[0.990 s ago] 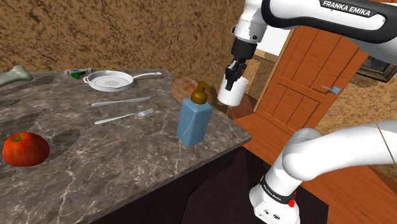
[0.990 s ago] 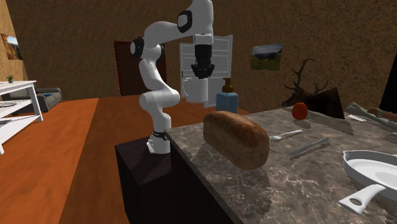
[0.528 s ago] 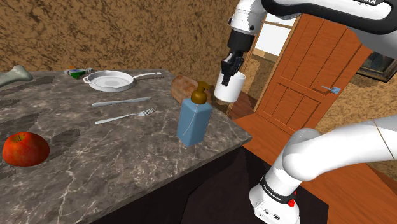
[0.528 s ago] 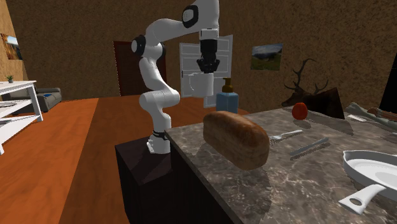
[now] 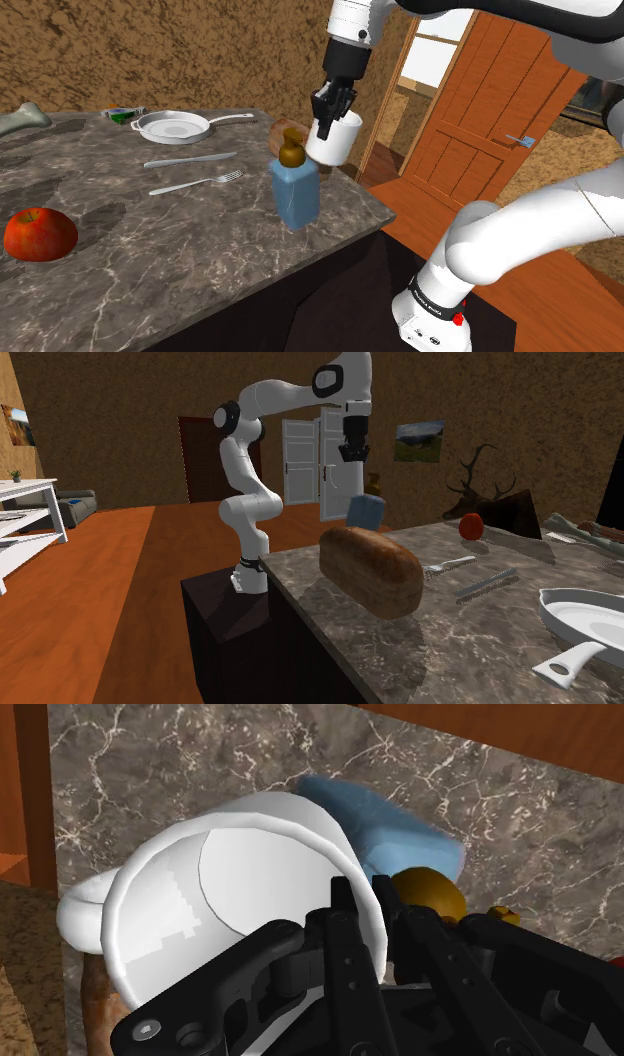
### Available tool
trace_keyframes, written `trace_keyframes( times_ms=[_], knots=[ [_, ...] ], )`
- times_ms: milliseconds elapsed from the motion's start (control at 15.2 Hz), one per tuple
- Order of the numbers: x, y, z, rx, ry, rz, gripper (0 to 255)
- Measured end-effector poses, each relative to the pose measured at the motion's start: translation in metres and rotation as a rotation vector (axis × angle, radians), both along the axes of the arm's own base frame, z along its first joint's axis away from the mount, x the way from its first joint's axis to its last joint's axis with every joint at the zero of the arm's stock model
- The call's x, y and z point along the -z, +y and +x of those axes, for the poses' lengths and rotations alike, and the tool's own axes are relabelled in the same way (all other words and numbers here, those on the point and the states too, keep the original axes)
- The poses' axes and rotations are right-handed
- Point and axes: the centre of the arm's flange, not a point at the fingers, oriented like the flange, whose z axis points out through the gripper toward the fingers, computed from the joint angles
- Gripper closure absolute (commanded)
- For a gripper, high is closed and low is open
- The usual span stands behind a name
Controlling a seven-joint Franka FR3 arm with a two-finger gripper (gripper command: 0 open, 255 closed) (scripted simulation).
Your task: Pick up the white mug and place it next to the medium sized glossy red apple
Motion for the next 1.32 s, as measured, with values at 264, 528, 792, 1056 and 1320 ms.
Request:
trace_keyframes(
  times_ms=[264, 528, 792, 1056, 1320],
  knots=[
    [0.002, 0.05, 0.008, -0.002, 0.003, 0.0, 255],
    [0.003, 0.106, 0.014, -0.002, 0.009, -0.002, 255],
    [0.005, 0.156, 0.019, -0.004, 0.009, -0.003, 255],
    [0.004, 0.209, 0.026, -0.005, 0.009, -0.003, 255],
    [0.001, 0.263, 0.031, -0.006, 0.01, 0.0, 255]
  ],
)
